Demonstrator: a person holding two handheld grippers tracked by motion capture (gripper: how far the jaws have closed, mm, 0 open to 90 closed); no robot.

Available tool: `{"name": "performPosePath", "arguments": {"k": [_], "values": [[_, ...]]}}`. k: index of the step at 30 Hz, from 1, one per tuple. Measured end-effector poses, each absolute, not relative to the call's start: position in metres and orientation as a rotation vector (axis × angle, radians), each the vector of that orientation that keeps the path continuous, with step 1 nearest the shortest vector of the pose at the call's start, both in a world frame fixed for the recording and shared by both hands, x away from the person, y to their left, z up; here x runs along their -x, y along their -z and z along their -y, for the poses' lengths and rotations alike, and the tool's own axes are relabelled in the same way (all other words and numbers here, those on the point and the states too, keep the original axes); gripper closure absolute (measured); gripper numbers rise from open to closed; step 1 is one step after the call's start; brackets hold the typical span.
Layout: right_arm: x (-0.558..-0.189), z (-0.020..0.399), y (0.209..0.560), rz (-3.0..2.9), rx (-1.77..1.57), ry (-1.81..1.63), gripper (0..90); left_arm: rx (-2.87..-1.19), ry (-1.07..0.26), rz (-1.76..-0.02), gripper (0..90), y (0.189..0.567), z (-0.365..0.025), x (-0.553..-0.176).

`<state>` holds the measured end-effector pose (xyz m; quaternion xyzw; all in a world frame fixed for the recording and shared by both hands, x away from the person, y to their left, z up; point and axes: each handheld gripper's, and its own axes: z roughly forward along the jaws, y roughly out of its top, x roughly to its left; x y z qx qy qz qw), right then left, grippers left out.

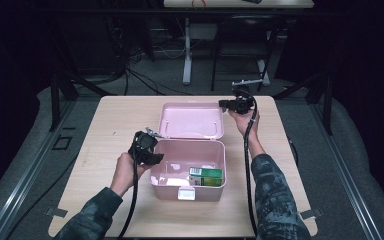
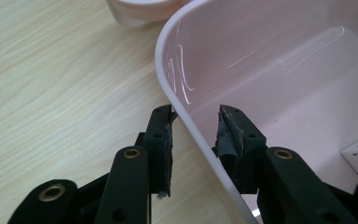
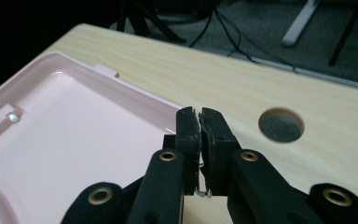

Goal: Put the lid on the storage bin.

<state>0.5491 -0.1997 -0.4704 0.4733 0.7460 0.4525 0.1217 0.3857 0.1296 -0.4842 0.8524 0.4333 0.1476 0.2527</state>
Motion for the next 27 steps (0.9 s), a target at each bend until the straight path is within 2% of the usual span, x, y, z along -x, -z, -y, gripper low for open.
{"name": "performPosePath", "arguments": {"k": [5,10,17,27], "values": [[-0.555,0.199,0.492,-2.219,-1.461,-1.279,86.1,-2.317,-0.403,-1.178,65.9,0.484,-0.129,-0.386],[-0.558,0.196,0.499,-2.24,-1.475,-1.248,85.0,-2.316,-0.401,-1.177,65.9,0.484,-0.13,-0.386],[-0.562,0.19,0.508,-2.284,-1.498,-1.218,78.7,-2.318,-0.396,-1.175,65.7,0.484,-0.13,-0.386],[-0.561,0.189,0.506,-2.276,-1.496,-1.234,79.5,-2.316,-0.396,-1.176,65.6,0.484,-0.13,-0.386]]}}
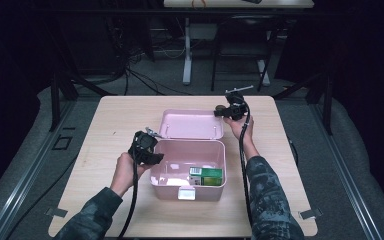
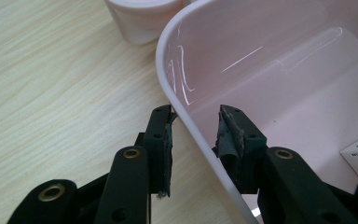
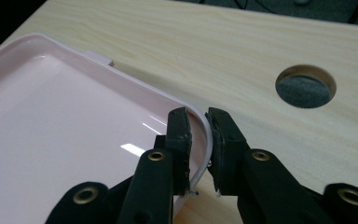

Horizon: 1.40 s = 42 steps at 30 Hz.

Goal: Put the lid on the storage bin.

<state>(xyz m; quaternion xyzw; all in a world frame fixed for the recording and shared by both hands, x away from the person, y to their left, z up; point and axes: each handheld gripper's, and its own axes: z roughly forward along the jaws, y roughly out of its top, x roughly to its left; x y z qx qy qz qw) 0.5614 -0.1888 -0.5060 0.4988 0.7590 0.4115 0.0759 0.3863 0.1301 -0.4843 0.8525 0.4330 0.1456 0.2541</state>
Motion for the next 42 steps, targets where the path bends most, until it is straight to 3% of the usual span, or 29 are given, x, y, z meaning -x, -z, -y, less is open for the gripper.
{"name": "performPosePath", "arguments": {"k": [21,23,25,42], "values": [[-0.55,0.198,0.478,-2.195,-1.403,-1.351,79.5,-2.3,-0.408,-1.183,67.3,0.485,-0.129,-0.387],[-0.549,0.2,0.475,-2.174,-1.399,-1.366,85.5,-2.296,-0.405,-1.184,67.8,0.485,-0.129,-0.387],[-0.548,0.203,0.473,-2.171,-1.401,-1.421,86.0,-2.295,-0.402,-1.183,68.7,0.485,-0.129,-0.387],[-0.547,0.21,0.473,-2.151,-1.445,-1.519,86.1,-2.281,-0.412,-1.189,71.1,0.485,-0.129,-0.387]]}}
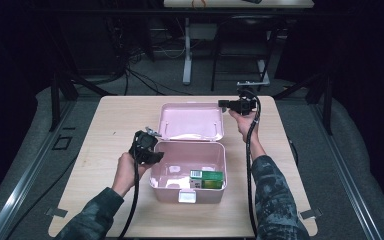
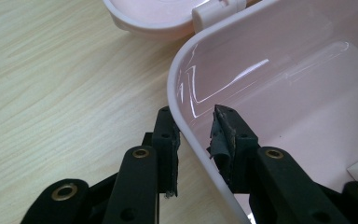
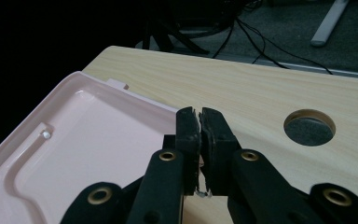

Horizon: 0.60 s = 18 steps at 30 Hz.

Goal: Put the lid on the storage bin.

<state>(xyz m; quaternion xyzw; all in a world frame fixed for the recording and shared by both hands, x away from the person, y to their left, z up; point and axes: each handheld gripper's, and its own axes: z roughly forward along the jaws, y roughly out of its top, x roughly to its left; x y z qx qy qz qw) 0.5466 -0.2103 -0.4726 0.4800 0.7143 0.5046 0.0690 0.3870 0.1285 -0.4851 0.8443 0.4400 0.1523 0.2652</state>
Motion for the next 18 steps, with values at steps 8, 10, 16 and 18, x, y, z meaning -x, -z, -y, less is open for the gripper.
{"name": "performPosePath", "arguments": {"k": [8,10,16,18], "values": [[-0.544,0.215,0.464,-2.121,-1.423,-1.601,86.1,-2.278,-0.414,-1.191,71.3,0.485,-0.128,-0.387],[-0.542,0.215,0.459,-2.118,-1.404,-1.608,86.1,-2.278,-0.416,-1.191,71.3,0.485,-0.128,-0.387],[-0.535,0.215,0.443,-2.11,-1.338,-1.617,85.8,-2.276,-0.419,-1.193,71.5,0.485,-0.128,-0.387],[-0.532,0.214,0.438,-2.106,-1.314,-1.618,85.7,-2.276,-0.42,-1.193,71.5,0.485,-0.128,-0.387]]}}
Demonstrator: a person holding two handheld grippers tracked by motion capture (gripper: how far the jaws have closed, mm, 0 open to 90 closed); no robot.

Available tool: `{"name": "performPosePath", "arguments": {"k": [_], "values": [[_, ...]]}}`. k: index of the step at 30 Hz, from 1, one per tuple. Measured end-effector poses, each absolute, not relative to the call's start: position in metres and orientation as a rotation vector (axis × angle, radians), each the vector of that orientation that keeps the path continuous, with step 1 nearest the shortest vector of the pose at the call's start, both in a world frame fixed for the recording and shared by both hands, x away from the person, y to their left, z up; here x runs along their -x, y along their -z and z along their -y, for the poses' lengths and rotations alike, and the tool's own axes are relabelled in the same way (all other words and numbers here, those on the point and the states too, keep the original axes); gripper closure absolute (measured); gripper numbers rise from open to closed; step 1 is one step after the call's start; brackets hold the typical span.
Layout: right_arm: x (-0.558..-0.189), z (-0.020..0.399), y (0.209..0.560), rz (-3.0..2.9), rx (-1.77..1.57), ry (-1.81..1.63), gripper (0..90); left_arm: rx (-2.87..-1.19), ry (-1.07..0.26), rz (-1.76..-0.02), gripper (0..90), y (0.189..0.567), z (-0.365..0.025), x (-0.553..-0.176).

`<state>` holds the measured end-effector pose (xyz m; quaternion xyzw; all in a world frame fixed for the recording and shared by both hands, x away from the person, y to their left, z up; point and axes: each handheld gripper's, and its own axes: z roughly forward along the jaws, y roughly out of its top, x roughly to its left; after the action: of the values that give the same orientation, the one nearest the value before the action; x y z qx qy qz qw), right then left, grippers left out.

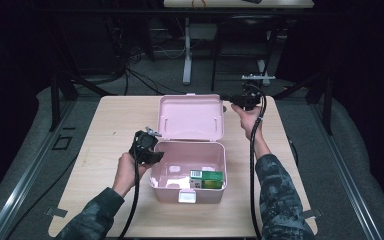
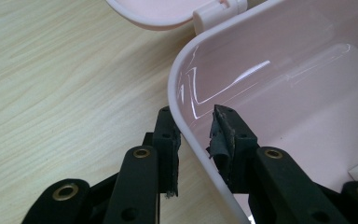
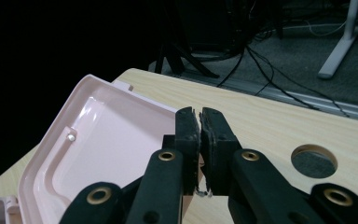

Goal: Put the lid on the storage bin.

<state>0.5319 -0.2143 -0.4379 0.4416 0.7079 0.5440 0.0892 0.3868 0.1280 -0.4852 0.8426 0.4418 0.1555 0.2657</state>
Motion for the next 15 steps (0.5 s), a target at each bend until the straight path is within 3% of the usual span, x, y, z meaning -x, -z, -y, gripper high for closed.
{"name": "performPosePath", "arguments": {"k": [15], "values": [[-0.511,0.216,0.408,-2.107,-1.152,-1.657,85.1,-2.269,-0.436,-1.199,72.2,0.485,-0.127,-0.386]]}}
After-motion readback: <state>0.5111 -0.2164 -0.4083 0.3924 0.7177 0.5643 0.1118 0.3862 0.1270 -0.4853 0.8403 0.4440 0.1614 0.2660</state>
